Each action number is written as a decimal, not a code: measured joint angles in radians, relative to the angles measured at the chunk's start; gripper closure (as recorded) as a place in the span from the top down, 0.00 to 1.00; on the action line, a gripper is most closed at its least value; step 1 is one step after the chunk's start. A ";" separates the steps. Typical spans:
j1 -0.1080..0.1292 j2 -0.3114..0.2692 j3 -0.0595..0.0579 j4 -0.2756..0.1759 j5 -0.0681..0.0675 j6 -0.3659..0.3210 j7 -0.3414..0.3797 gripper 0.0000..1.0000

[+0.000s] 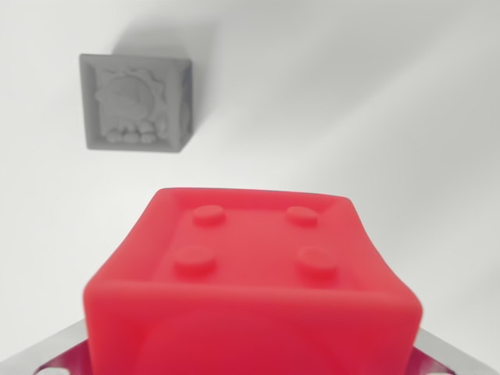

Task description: Destack cube

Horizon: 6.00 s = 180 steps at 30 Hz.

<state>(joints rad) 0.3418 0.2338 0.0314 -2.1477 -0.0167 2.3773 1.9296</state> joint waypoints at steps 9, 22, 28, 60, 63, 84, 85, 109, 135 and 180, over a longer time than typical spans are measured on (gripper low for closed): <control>0.000 -0.031 0.000 -0.058 0.001 0.027 -0.001 0.00; -0.001 -0.077 0.000 -0.141 0.004 0.064 -0.003 0.00; -0.001 -0.096 0.000 -0.176 0.005 0.080 -0.004 0.00; -0.001 -0.196 -0.002 -0.357 0.009 0.159 -0.009 0.00; -0.001 -0.208 -0.002 -0.376 0.009 0.168 -0.009 0.00; -0.001 -0.268 -0.003 -0.483 0.012 0.215 -0.013 0.00; -0.001 -0.268 -0.003 -0.485 0.012 0.218 -0.013 0.00; -0.001 -0.088 -0.006 -0.491 0.011 0.401 -0.012 0.00; 0.005 0.077 -0.015 -0.465 0.005 0.542 -0.007 0.00; 0.012 0.175 -0.022 -0.439 0.005 0.614 -0.007 1.00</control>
<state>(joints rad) 0.3537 0.4087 0.0090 -2.5862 -0.0121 2.9915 1.9222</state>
